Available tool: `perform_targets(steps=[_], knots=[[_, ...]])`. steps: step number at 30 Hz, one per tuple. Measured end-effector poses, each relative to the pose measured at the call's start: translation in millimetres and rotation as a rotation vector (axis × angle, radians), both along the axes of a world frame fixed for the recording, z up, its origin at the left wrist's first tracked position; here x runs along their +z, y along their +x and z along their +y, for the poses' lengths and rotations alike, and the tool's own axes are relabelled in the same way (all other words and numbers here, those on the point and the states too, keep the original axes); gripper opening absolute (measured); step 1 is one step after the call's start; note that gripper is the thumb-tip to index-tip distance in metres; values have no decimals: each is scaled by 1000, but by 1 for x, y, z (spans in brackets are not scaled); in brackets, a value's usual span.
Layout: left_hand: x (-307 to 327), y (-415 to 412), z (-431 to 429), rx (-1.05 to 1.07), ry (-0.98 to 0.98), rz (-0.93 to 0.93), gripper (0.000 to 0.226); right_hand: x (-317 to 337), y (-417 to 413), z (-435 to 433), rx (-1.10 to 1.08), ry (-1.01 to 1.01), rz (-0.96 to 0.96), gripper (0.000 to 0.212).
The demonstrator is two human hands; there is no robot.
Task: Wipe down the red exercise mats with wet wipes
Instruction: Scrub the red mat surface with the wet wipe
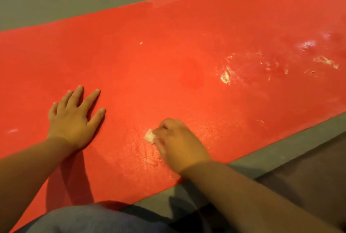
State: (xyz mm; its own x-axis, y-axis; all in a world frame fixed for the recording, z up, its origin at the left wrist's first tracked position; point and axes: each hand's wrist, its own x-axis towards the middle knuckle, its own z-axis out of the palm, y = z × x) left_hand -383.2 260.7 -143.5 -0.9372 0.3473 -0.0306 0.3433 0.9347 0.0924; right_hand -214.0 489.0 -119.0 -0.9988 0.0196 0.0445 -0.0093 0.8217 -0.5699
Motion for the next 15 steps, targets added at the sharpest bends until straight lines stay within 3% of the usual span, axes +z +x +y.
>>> perform_targets(steps=[2, 5, 6, 9, 13, 15], knots=[[0, 0, 0, 3, 25, 14, 68, 4, -13, 44, -116, 44, -17, 21], [2, 1, 0, 24, 48, 22, 68, 8, -35, 113, -569, 117, -4, 26], [3, 1, 1, 29, 53, 21, 68, 8, -40, 116, -629, 126, 5, 26], [7, 1, 2, 37, 57, 29, 70, 2, -50, 56, -487, 28, 11, 19], [7, 1, 2, 43, 52, 38, 72, -4, -38, -55, -48, -66, 16, 30], [5, 1, 2, 45, 58, 35, 72, 0, -39, -53, 132, -76, -31, 29]])
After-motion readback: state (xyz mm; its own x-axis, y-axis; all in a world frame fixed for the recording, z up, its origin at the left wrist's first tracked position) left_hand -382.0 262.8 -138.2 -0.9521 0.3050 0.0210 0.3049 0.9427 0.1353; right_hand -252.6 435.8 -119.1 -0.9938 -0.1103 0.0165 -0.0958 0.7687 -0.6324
